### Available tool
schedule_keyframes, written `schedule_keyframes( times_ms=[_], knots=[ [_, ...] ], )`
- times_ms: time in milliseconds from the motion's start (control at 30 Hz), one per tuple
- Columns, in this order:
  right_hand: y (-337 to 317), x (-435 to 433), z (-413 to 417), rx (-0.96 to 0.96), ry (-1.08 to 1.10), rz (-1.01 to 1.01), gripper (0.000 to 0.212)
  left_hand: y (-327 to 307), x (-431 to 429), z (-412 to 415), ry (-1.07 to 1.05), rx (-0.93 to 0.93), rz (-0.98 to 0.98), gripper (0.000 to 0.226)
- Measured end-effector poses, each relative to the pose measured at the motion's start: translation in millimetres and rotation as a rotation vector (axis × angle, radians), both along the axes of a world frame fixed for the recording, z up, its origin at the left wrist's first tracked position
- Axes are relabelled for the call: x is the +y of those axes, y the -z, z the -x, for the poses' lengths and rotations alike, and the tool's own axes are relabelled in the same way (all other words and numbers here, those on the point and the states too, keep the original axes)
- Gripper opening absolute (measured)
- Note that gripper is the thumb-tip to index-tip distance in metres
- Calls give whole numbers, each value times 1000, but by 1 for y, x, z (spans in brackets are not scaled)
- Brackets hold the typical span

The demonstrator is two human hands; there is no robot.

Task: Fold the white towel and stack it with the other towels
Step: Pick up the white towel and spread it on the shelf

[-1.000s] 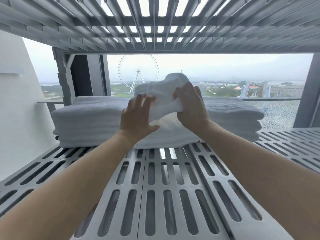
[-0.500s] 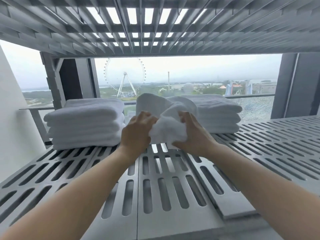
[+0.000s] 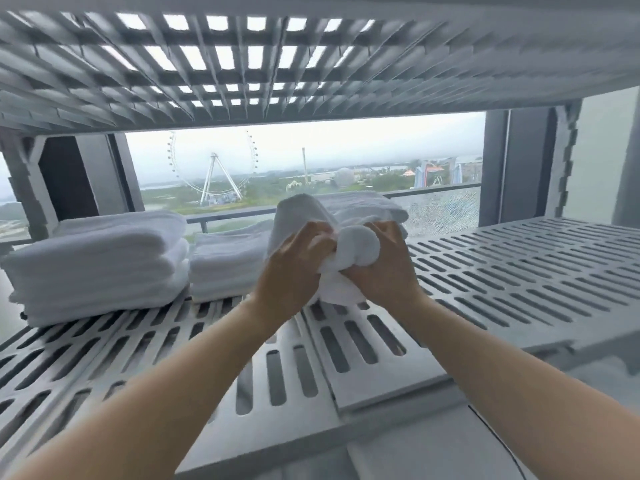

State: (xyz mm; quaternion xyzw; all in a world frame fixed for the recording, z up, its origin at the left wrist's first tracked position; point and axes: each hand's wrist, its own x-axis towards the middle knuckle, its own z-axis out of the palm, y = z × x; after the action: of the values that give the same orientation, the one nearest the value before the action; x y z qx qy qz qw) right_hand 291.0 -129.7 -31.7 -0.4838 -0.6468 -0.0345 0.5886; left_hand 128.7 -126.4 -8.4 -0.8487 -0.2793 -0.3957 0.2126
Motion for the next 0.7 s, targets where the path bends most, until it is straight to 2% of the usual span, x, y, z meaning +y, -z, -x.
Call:
schedule_keyframes(
  times_ms=[200, 367, 433, 700],
  knots=[
    [5, -35, -104, -20, 114, 42, 42, 11, -16, -108, 44, -5, 70, 34],
    [20, -54, -199, -166, 232, 152, 34, 29, -20, -203, 86, -34, 297, 46],
    [28, -58, -233, -226, 259, 194, 32, 35, -21, -232, 102, 15, 288, 44],
    [45, -55, -337, -259, 280, 202, 25, 54, -15, -318, 55, 98, 359, 64]
  ],
)
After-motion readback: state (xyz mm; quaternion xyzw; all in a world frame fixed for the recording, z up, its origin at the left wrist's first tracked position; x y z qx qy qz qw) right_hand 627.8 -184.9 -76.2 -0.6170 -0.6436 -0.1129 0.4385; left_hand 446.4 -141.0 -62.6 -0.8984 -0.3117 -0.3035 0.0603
